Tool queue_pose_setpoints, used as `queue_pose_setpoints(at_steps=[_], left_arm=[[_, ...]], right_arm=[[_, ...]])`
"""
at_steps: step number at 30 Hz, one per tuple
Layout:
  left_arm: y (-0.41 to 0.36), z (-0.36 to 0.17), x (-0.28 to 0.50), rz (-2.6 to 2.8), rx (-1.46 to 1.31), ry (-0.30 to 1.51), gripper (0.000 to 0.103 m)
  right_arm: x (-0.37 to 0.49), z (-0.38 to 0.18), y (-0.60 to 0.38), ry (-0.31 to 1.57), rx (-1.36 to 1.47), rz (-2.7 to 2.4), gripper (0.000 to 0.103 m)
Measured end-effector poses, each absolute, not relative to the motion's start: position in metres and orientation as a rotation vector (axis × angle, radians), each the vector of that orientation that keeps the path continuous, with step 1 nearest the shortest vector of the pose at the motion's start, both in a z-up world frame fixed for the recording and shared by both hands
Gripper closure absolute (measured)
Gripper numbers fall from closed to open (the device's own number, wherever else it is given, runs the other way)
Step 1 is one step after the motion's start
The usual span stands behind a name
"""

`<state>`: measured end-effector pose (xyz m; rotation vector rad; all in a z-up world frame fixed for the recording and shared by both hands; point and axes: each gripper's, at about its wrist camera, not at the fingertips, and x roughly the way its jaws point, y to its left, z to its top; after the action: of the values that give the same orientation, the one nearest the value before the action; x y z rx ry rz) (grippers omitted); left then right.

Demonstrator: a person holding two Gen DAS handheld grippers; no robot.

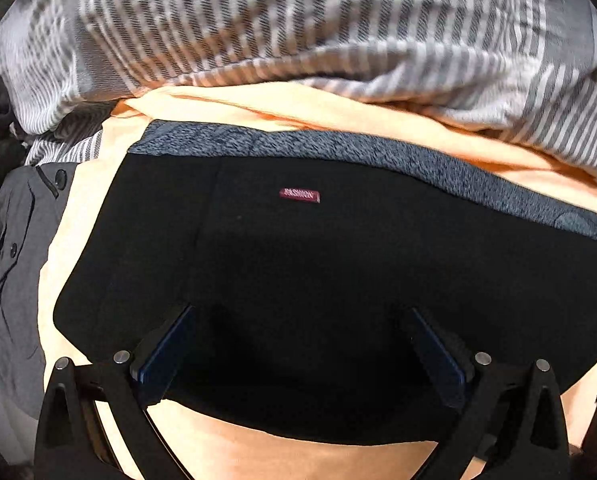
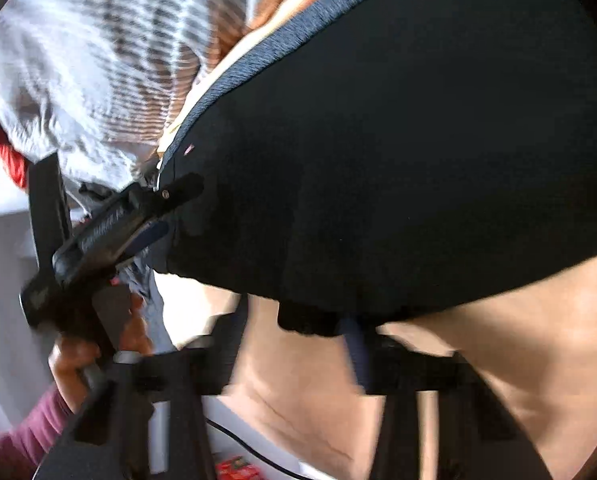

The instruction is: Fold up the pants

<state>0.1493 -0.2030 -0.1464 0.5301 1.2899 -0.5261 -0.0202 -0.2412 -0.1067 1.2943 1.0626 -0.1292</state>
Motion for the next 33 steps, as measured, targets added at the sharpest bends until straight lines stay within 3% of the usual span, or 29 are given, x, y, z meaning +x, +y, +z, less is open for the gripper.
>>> queue_pose_setpoints(at_steps=[9,14,19,26,31,33], left_arm=[[-0.191,-0.165,0.135,-0.526,0.59,1.287,0.0],[-0.198,-0.166,0.122,-0.538,0.655,1.244,0.0],[-0.206,-0.154,0.099,-0.588,0.677,1.258,0.0],[-0.243,-0.146,0.043,-0.721,0.666,1.271,0.0],[-0.243,-0.18,0.02,-0.665,0.738,1.292,0.0],[-0.239,-0.178,0.01,-0.702,0.755,1.219,0.0]], right_arm=[[-0.018,-0.072,-0.234,1.05,1.173,-0.076,0.089],[-0.021,-0.095,-0.225,1.145,1.157,-0.097,0.09],[-0.043,-0.081,-0.221,1.248,1.092,-0.084,0.089],[-0.066,-0.03,-0.302,1.126,0.934,-0.357,0.089],[-0.063,-0.045,-0.329,1.197,0.844,-0.452,0.09],[-0.076,-0.057,-0.33,1.181,0.893,-0.446,0.09]])
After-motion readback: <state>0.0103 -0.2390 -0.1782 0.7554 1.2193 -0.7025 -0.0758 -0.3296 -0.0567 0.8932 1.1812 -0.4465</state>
